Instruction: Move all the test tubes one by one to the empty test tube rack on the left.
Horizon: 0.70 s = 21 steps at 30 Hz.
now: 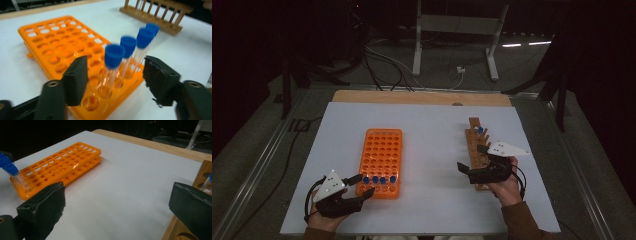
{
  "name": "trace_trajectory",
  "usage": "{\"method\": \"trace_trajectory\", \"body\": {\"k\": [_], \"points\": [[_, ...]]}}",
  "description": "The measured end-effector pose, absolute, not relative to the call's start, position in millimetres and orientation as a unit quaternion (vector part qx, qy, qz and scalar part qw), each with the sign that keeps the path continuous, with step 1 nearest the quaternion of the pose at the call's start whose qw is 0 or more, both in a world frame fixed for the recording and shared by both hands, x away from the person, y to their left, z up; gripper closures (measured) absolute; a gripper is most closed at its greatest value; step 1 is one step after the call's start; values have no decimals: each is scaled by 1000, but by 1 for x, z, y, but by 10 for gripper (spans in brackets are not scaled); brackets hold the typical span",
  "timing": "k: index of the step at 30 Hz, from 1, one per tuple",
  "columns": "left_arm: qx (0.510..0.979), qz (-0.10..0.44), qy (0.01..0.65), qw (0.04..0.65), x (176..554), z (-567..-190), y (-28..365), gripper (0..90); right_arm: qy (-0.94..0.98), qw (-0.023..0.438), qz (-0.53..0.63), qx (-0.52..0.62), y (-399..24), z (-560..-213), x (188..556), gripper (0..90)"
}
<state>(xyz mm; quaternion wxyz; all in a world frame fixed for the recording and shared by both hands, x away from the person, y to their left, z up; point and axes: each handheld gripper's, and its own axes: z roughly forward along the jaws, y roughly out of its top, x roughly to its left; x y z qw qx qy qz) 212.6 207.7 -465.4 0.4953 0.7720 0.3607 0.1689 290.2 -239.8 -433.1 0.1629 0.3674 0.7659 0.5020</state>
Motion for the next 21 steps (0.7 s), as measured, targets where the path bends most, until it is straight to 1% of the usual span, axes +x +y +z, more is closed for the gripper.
{"method": "trace_trajectory", "body": {"k": [2, 4, 5, 6, 8, 9, 12, 21], "points": [[767, 174, 365, 498, 214, -461, 207, 282, 763, 164, 504, 371, -241, -432, 292, 7], [762, 176, 368, 503, 214, -458, 208, 234, 760, 165, 506, 373, -242, -431, 293, 7], [761, 179, 370, 502, 215, -457, 207, 191, 758, 166, 508, 374, -242, -430, 294, 7], [759, 179, 371, 504, 216, -455, 207, 167, 757, 167, 508, 374, -242, -429, 295, 7], [755, 184, 372, 508, 217, -451, 208, 154, 757, 171, 507, 376, -242, -426, 296, 7], [753, 185, 374, 509, 218, -450, 207, 126, 756, 172, 507, 375, -242, -425, 297, 7], [746, 193, 381, 511, 220, -446, 206, 13, 755, 175, 508, 376, -243, -423, 298, 6], [743, 195, 378, 518, 230, -437, 203, 7, 751, 184, 506, 382, -245, -418, 306, 6]]}}
